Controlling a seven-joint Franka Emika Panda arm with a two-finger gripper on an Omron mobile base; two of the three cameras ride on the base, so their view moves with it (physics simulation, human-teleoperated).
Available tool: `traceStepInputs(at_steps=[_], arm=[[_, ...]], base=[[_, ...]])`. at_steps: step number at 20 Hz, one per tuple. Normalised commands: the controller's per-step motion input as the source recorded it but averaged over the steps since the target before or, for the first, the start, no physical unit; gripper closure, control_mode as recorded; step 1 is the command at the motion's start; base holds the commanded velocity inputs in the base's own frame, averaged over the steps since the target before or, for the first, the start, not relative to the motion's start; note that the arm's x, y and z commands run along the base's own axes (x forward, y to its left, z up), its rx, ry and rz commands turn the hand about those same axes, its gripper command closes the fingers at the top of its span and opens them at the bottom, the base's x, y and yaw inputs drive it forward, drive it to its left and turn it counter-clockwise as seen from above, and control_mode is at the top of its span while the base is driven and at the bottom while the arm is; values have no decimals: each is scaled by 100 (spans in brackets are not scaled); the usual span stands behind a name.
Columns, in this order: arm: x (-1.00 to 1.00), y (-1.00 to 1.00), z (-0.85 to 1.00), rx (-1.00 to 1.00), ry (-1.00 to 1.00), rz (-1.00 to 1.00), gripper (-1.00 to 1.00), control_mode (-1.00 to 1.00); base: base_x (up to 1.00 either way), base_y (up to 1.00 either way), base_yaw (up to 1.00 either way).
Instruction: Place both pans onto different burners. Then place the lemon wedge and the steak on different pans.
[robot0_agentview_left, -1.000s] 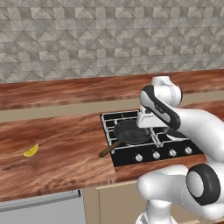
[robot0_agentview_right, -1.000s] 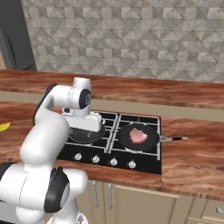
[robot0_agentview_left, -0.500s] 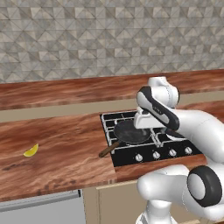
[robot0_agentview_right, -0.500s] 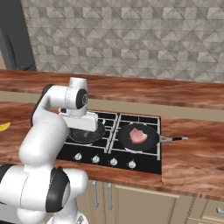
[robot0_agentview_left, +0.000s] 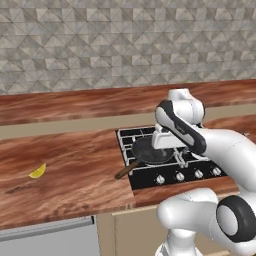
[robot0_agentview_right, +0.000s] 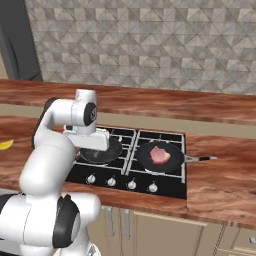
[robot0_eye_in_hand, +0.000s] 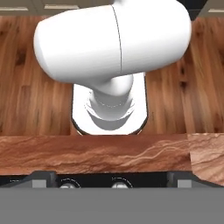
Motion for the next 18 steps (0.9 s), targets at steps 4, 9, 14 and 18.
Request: traceStepInputs(at_steps=[4,9,14,18], arm=[[0,0,0,0,0,0,-100,100],[0,0,0,0,0,0,-100,100],[0,0,0,0,0,0,-100,100],[0,0,0,0,0,0,-100,100]], base=[[-21,59,0],[-2,73,0],[0,50,0],[9,42,0]])
